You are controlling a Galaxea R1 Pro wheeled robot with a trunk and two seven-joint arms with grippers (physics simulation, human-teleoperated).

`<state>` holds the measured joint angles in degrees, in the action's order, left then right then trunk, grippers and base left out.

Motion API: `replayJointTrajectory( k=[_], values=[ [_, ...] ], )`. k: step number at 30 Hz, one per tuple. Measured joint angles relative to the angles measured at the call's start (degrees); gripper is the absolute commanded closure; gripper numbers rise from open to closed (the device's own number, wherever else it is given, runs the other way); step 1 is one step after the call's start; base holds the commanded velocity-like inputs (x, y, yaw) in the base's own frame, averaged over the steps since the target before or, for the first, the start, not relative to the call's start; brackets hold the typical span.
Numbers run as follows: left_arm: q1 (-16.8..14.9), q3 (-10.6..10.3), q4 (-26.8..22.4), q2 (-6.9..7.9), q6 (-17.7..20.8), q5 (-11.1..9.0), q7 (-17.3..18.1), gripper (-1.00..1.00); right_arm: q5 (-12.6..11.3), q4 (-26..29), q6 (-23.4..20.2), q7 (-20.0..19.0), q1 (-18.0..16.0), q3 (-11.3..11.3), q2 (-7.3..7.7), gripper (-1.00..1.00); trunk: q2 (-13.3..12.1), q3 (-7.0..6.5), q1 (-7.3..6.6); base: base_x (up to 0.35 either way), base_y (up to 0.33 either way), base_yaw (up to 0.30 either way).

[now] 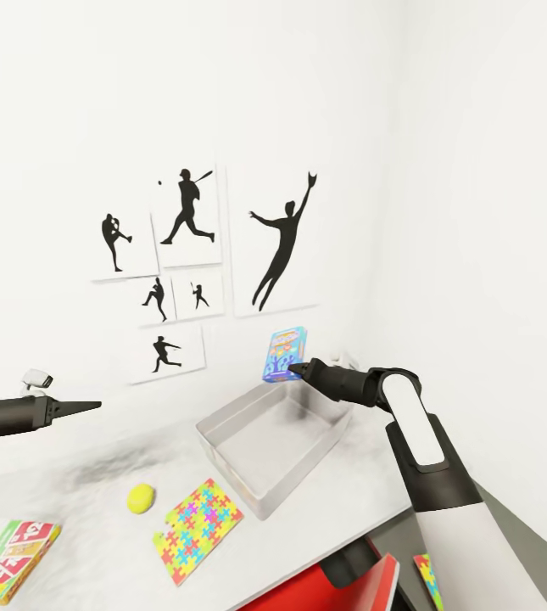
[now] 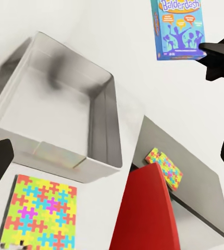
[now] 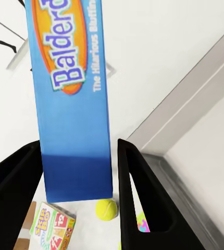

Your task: Put all the toys in the child's room - the three board games (two on the bed and one on the table), the two jigsaw puzzles on the table, and the tennis ball on the table - inside the toy box on the table in the child's room.

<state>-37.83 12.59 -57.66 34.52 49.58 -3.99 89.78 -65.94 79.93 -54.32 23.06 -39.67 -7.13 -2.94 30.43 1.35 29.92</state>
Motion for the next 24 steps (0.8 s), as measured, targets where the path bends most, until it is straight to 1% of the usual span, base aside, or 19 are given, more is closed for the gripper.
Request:
replayJointTrajectory(
  k=[6,14,24],
  values=[
    [0.0,0.0,0.0,0.0,0.0,0.02,0.0,-1.0,-0.04,0.0,0.0,-0.01,0.0,-0.02,0.05,1.0,0.0,-0.01,0.0,0.022,0.0,0.008],
    [0.0,0.0,0.0,0.0,0.0,0.02,0.0,-1.0,0.0,0.0,0.0,-0.01,0.0,-0.07,0.04,1.0,0.0,-0.01,-0.01,0.15,0.0,0.001],
    [-0.01,0.0,0.0,0.0,0.0,-0.01,0.0,-1.0,-0.01,0.0,0.0,0.01,0.0,-0.14,0.0,1.0,0.0,-0.01,0.0,0.013,0.0,0.0]
  ],
)
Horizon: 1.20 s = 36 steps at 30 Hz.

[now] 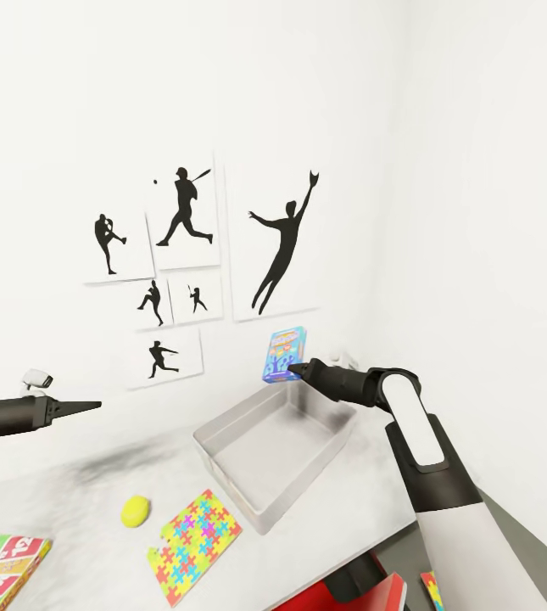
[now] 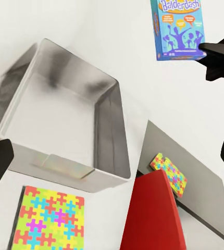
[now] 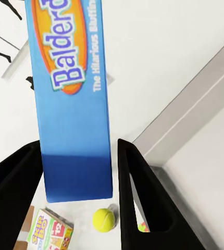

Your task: Put all the toys in the child's room - the three board games (two on the bed and one on the table), the two jigsaw puzzles on the table, and the tennis ball on the table - inside the toy box on the table in the child's room.

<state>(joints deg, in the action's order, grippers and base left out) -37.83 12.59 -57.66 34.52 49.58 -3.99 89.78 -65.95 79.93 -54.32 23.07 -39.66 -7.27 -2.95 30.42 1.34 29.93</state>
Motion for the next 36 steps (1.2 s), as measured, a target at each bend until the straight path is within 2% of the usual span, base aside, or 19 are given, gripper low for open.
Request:
replayJointTrajectory(
  k=[22,30,36],
  values=[
    [0.0,0.0,0.0,0.0,0.0,0.0,0.0,-1.0,0.01,0.0,0.0,0.02,0.0,-0.01,0.05,1.0,0.0,0.0,0.0,0.025,0.0,0.0],
    [0.0,0.0,0.0,0.0,0.0,0.0,0.0,-1.0,0.0,-0.26,0.18,0.07,0.0,0.7,0.04,1.0,0.0,0.0,0.0,0.0,0.0,0.0],
    [0.0,0.0,0.0,0.0,0.0,0.0,0.0,-1.0,0.31,-6.74,0.09,0.08,-0.27,3.31,0.1,1.0,0.0,0.0,0.0,0.0,0.0,0.0]
  ],
)
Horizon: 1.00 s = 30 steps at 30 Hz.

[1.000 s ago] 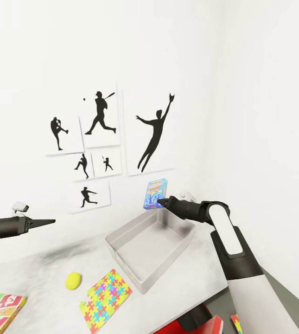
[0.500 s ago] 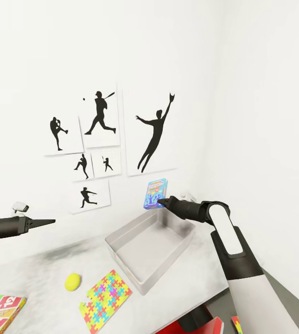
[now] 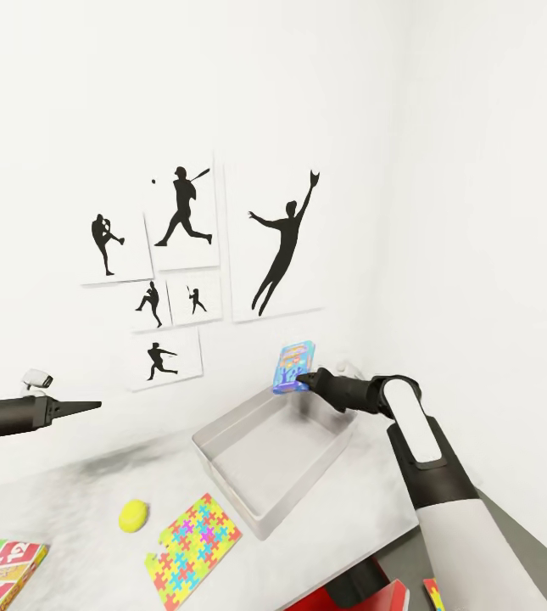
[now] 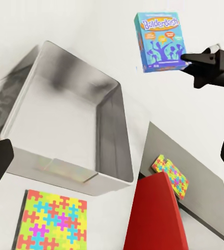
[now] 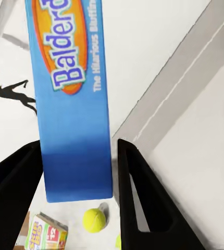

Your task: Put all the toys in the child's room - the three board games (two on the bed and one on the table), the two jigsaw puzzles on the table, and the tennis ball on the table - inside the toy box on the table in the child's room.

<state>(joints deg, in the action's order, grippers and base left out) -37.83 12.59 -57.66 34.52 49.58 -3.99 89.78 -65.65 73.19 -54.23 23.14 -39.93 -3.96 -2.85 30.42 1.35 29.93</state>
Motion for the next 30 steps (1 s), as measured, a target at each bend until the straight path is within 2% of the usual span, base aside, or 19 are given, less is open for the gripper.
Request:
replayJointTrajectory(
  k=[2,8,11,18,23,30],
  values=[
    [0.02,0.0,0.0,0.0,0.0,0.0,0.0,-1.0,0.13,-3.46,-0.33,-0.03,-0.67,0.61,0.12,1.0,-0.01,0.0,0.0,0.0,0.0,0.0],
    [0.01,0.0,0.0,0.0,0.0,0.02,0.0,-1.0,0.27,-18.51,-1.03,-0.48,-7.44,1.22,1.09,1.0,-0.01,0.0,0.0,0.0,0.0,0.0],
    [0.0,0.0,0.0,0.0,0.0,0.02,0.0,-1.0,-0.13,-22.18,-1.24,-0.57,-10.15,1.26,1.71,1.0,0.0,-0.01,0.0,0.0,0.0,0.0],
    [0.01,0.0,0.0,0.01,0.0,0.01,0.0,-1.0,0.09,-27.47,-4.21,-0.64,-13.64,1.44,4.23,1.0,0.0,0.0,0.0,0.0,0.0,0.0],
    [0.0,0.0,0.03,0.0,0.0,0.02,0.0,-1.0,-0.3,-29.04,-5.76,-0.63,-14.53,1.1,4.8,1.0,0.0,0.0,0.0,0.0,0.0,0.0],
    [0.0,0.07,0.05,0.08,0.0,0.01,0.0,-1.0,-0.38,-29.29,-5.76,-0.6,-14.59,0.29,4.82,1.0,0.0,0.0,0.0,0.0,0.0,0.0]
  ],
)
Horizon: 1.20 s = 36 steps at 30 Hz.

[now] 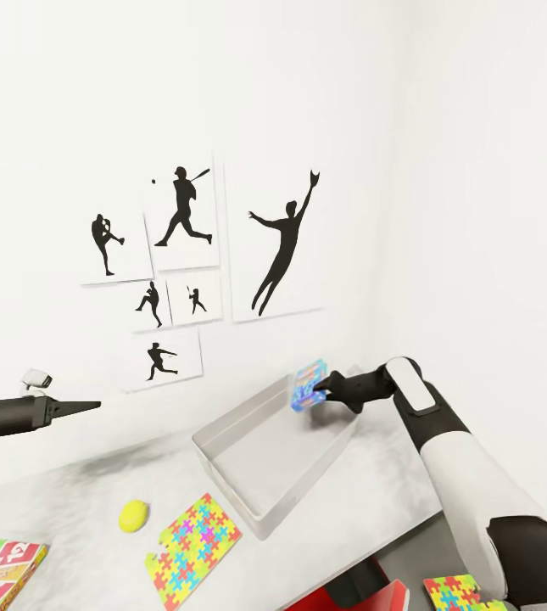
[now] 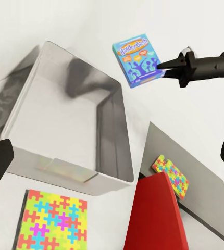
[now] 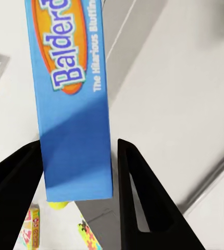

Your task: Put all the toys in the child's room - the three board games (two on the bed and one on the table), the two jigsaw puzzles on the table, and the tennis ball on the table - inside the toy box on the table in the child's room.

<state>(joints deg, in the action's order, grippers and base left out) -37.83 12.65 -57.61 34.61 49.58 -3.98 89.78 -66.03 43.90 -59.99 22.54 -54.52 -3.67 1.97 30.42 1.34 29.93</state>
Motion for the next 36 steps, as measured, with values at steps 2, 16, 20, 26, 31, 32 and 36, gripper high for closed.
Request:
replayJointTrajectory(
  k=[2,16,20,26,31,32,36],
  values=[
    [0.0,0.01,0.03,0.03,0.0,-0.03,0.0,-1.0,-0.02,-0.01,0.0,0.01,-0.04,-1.17,-0.01,1.0,0.0,0.0,0.0,0.0,0.0,0.0],
    [-0.02,0.1,-0.04,0.33,0.62,-0.38,0.0,-1.0,0.04,-0.02,0.0,-0.06,0.16,-2.77,-0.03,1.0,0.0,0.0,0.0,0.0,0.0,0.0],
    [-0.93,0.25,-0.36,0.19,3.57,-0.37,-0.01,-1.0,0.14,-0.15,0.0,-0.06,0.44,-2.84,0.0,1.0,0.0,0.0,0.0,0.0,0.0,0.0],
    [-4.44,0.13,-3.93,-1.41,8.69,-0.33,-0.01,-1.0,0.17,-0.27,0.0,-0.05,0.52,-2.94,-0.13,1.0,0.0,0.0,0.0,0.0,0.0,0.0],
    [-8.03,-1.55,-4.98,-3.86,9.67,-0.17,-0.01,-1.0,0.22,-0.28,0.0,-0.01,0.52,-2.84,-0.19,1.0,0.0,0.0,0.0,0.0,0.0,0.0],
    [-8.72,-2.18,-5.04,-4.28,9.73,-0.15,-0.01,-1.0,0.17,-0.28,0.0,-0.01,0.51,-2.8,-0.17,1.0,0.0,0.0,0.0,0.0,0.0,0.0],
    [-11.13,-3.28,-5.12,-5.22,9.81,-0.21,-0.01,-1.0,0.18,-0.33,0.0,0.0,0.48,-2.75,-0.16,1.0,0.0,0.0,0.0,0.0,0.0,0.0]
  ],
)
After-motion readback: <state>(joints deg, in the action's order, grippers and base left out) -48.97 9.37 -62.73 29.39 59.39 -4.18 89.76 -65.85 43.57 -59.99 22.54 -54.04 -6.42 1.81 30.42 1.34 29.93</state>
